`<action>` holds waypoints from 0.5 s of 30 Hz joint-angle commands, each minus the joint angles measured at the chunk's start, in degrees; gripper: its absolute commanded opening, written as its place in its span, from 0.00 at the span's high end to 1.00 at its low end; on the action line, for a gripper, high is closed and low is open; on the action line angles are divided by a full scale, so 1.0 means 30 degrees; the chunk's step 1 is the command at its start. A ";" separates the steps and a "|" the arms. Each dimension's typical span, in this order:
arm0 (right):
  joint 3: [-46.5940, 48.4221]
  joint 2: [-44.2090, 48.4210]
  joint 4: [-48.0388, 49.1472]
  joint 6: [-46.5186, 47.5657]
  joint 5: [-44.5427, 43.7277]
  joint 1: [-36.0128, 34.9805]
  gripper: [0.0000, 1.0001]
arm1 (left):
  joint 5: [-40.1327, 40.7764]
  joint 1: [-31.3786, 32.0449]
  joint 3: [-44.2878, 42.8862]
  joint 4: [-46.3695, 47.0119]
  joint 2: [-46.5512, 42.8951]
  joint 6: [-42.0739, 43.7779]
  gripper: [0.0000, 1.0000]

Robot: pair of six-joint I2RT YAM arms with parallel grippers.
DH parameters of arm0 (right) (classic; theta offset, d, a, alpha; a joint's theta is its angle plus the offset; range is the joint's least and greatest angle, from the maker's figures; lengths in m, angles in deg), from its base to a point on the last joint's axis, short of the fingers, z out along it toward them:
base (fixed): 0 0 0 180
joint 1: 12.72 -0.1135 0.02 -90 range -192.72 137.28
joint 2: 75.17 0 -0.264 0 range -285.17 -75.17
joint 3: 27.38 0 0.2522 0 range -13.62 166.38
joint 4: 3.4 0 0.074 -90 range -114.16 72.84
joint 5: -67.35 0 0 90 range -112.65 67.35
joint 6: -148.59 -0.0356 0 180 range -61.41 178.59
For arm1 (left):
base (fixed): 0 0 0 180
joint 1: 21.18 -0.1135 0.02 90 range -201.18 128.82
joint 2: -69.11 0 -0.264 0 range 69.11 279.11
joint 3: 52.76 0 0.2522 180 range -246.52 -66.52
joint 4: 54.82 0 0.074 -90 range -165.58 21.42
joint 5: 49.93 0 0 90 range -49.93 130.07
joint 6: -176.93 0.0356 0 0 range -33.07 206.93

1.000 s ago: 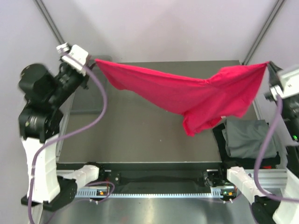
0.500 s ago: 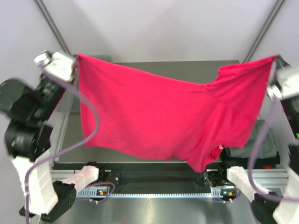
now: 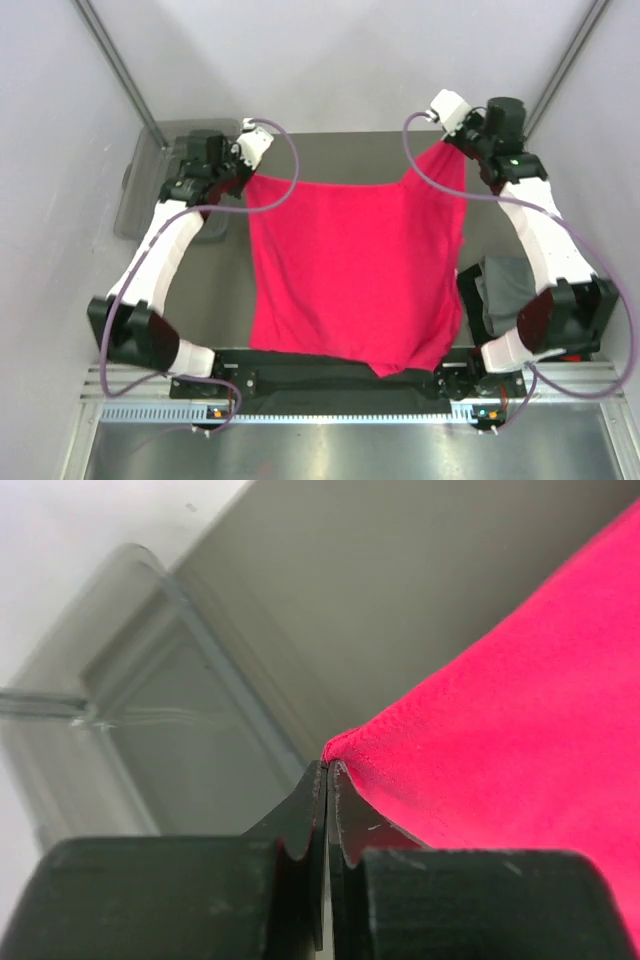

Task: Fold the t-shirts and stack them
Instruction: Flatten the tshirt out

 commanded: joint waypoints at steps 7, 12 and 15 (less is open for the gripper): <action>0.3975 -0.2831 0.3388 -0.1788 -0.2243 0.0460 1.00 | -0.1191 0.0343 -0.4287 0.4080 0.4178 -0.1683 1.00; 0.7437 -0.1166 0.0898 -0.2870 -0.1690 0.0431 1.00 | -0.1250 0.0872 -0.6778 0.2762 0.2307 -0.3089 1.00; 0.7644 0.1176 -0.0508 -0.3836 -0.0816 0.0431 1.00 | -0.1337 0.0872 -0.8535 0.1007 0.1017 -0.3238 1.00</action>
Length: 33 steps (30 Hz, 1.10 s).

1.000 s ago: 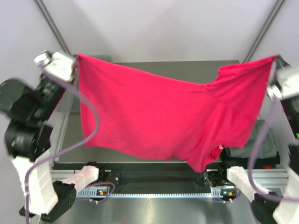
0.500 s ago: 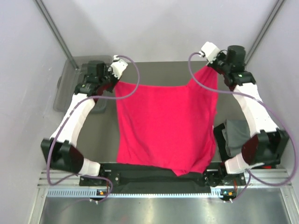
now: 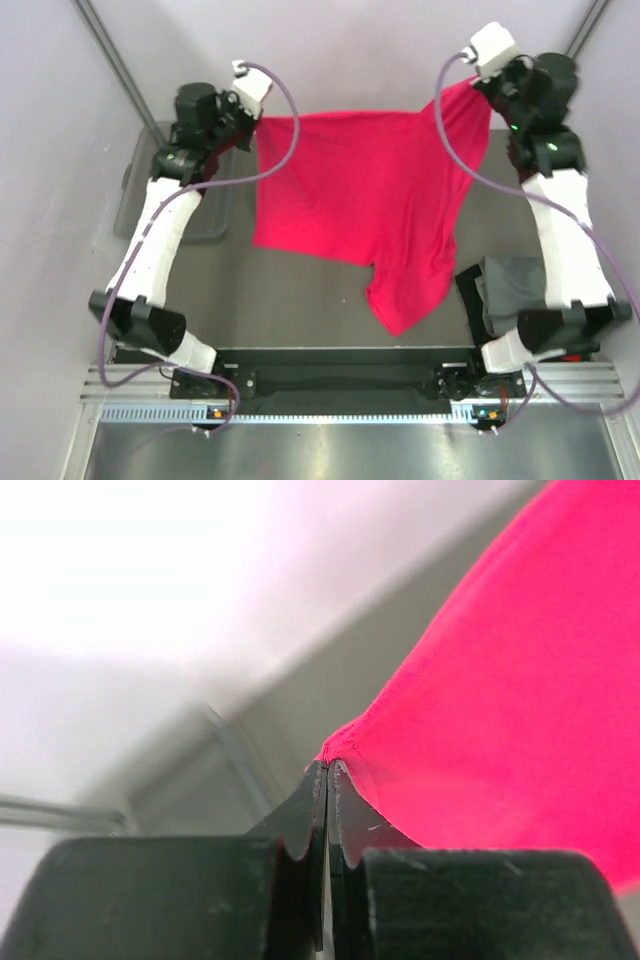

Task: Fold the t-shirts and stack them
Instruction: Flatten the tshirt out

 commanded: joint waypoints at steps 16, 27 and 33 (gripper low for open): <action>-0.0494 1.6062 -0.5513 -0.2008 0.1022 0.0249 1.00 | 0.0481 -0.0031 -0.4271 -0.4726 -1.0882 -0.0241 1.00; -0.0158 1.2723 -0.1943 0.0361 0.0114 0.0220 1.00 | 0.2211 -0.0031 -0.6098 -0.4668 -0.7397 0.2162 1.00; -0.7657 1.1816 0.2158 0.1563 0.0493 0.0249 1.00 | 0.2151 -0.0061 0.2309 -0.1450 -0.8042 0.2426 1.00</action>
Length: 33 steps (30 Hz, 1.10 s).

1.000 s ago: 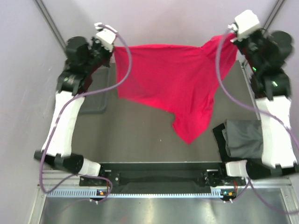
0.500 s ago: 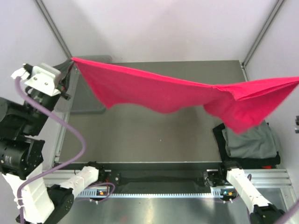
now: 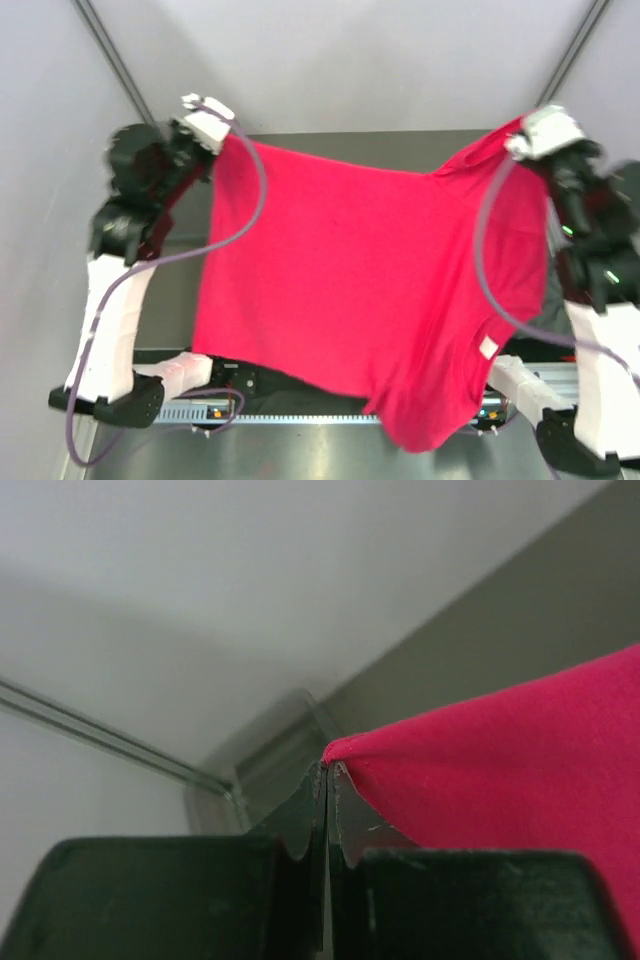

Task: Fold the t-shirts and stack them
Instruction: Flatten the tshirt out

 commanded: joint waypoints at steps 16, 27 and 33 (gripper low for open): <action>-0.3249 -1.5059 0.8707 0.1650 -0.0665 0.0755 1.00 | 0.0219 -0.0449 0.3877 0.9624 1.2790 0.1481 1.00; 0.2547 -2.2592 0.9502 0.0802 -0.2862 0.0842 1.00 | 0.1448 -0.0507 -0.2866 1.1589 2.0592 0.1719 1.00; 0.6152 -2.5553 0.8915 0.0214 -0.3566 0.0813 1.00 | 0.2006 -0.0654 -0.5999 1.2967 2.3786 0.1133 1.00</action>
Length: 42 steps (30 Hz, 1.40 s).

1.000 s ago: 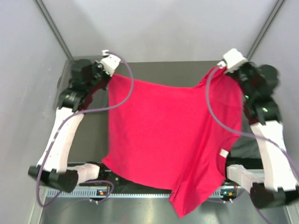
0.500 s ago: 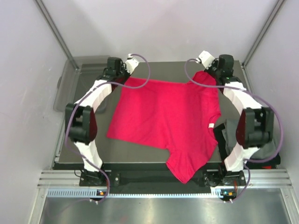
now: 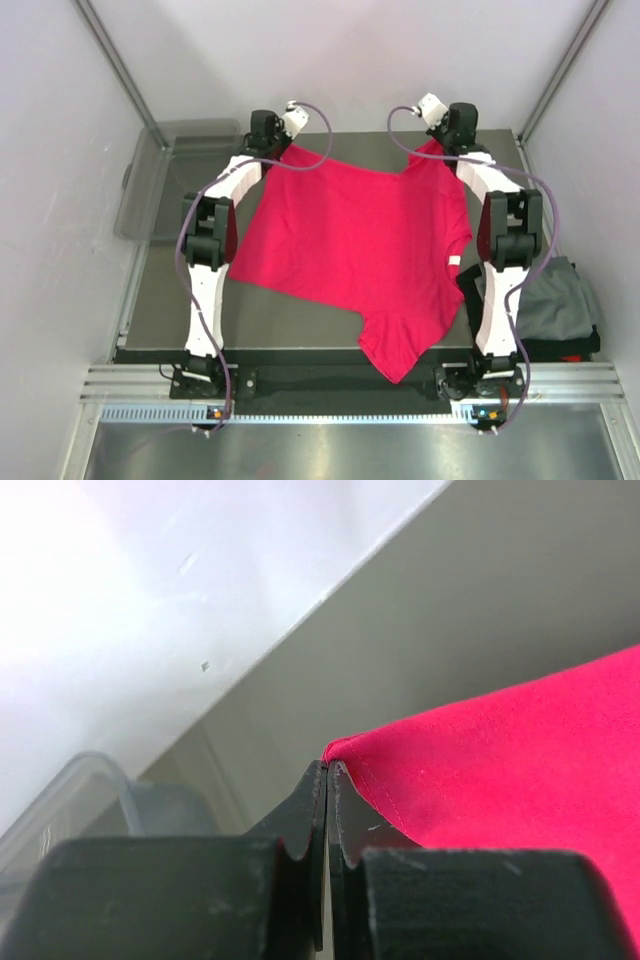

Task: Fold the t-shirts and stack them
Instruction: Flatten the tshirt out, then fold the tshirt

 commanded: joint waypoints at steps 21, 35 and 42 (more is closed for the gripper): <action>-0.1064 0.2517 0.0621 -0.1503 -0.1149 0.0011 1.00 | -0.0548 -0.0099 -0.1496 0.1871 -0.0856 -0.1825 1.00; -0.7246 0.8405 -0.0286 -0.1883 -0.0535 -0.0458 1.00 | -0.1515 -0.0275 0.3926 0.2133 -0.4404 -0.0947 1.00; -0.9563 1.0459 -0.0461 -0.2468 -0.0241 -0.0634 1.00 | -0.1867 -0.0539 0.4220 0.2133 -0.4404 -0.1532 1.00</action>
